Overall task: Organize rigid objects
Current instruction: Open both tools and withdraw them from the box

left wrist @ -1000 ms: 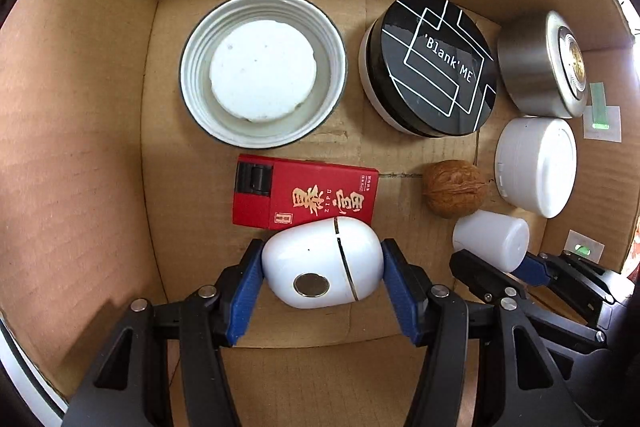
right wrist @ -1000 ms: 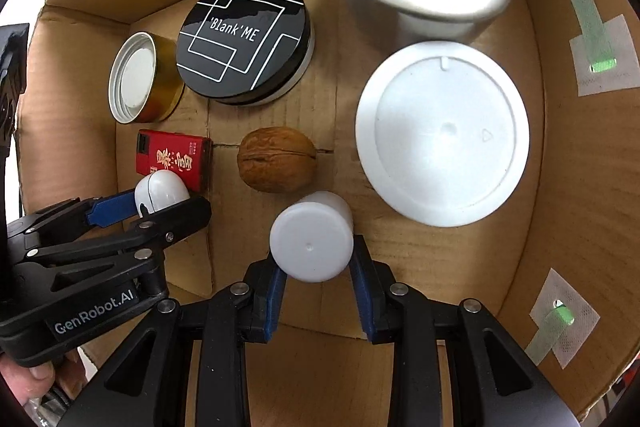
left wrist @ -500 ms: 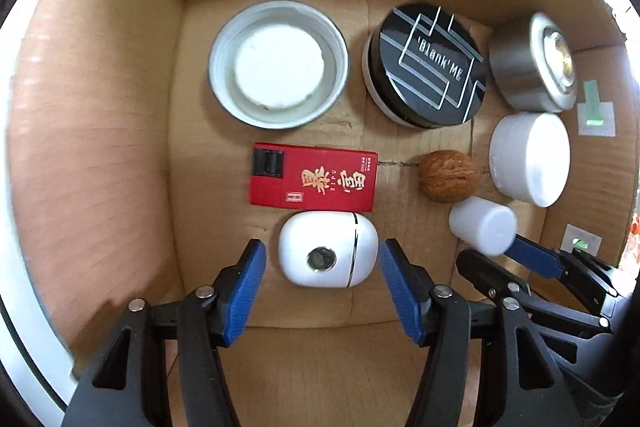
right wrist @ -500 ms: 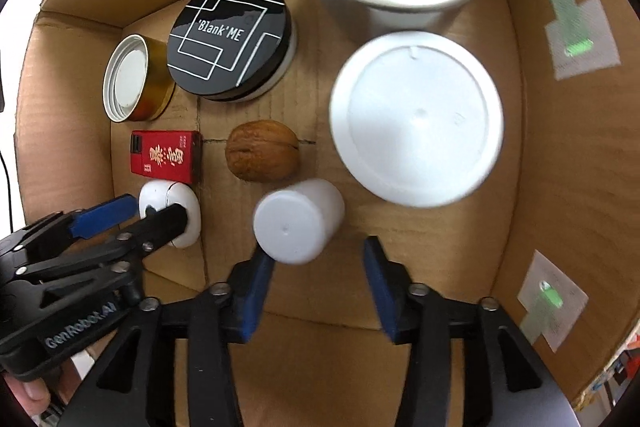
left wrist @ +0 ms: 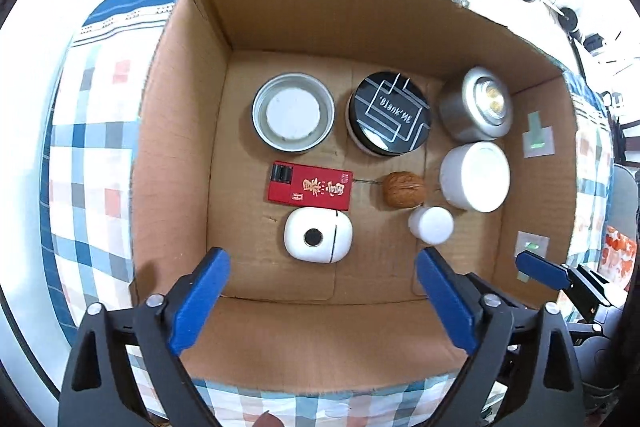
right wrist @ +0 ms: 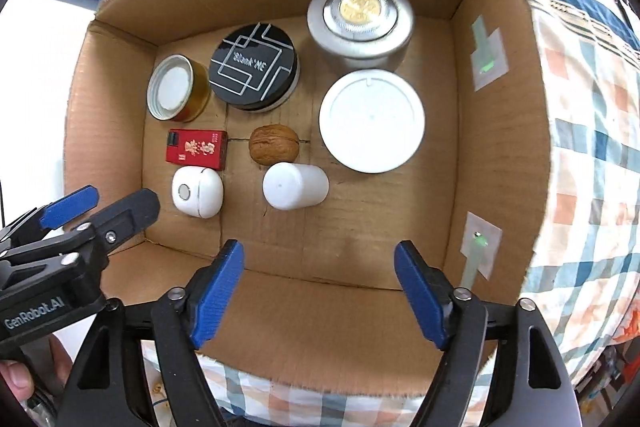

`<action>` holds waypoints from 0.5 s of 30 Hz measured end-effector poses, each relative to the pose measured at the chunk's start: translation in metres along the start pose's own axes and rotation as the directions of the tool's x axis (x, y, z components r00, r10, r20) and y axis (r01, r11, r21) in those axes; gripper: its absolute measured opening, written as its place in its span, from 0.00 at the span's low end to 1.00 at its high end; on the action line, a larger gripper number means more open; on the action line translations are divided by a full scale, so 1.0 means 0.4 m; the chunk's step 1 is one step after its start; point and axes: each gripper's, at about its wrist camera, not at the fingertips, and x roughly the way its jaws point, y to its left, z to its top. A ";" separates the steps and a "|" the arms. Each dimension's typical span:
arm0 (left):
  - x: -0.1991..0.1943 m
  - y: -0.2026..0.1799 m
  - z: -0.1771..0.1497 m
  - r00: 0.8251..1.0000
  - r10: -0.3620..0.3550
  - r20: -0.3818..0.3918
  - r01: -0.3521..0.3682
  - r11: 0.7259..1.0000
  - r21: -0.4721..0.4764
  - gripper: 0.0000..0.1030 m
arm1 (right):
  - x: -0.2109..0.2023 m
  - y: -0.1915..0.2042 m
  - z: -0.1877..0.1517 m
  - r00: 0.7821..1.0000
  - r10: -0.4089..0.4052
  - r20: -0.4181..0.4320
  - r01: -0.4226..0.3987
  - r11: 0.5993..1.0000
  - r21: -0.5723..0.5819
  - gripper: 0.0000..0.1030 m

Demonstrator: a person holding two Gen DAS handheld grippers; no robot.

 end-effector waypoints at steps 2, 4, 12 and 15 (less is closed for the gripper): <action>-0.016 -0.005 0.008 1.000 0.003 0.010 -0.003 1.000 0.003 1.00 | -0.016 0.005 -0.001 1.000 -0.007 0.007 0.007 1.000 0.008 0.87; -0.027 -0.005 0.013 1.000 0.011 0.019 -0.011 1.000 0.005 1.00 | -0.022 0.001 -0.002 1.000 -0.019 0.017 0.018 1.000 0.019 0.92; -0.064 -0.020 -0.017 0.993 0.045 0.105 -0.045 0.999 0.004 1.00 | -0.058 -0.013 -0.027 0.995 -0.068 0.079 0.065 0.997 0.047 1.00; -0.082 -0.026 -0.026 0.992 0.040 0.123 -0.042 0.999 0.012 1.00 | -0.078 -0.019 -0.038 0.994 -0.068 0.087 0.064 0.997 0.041 1.00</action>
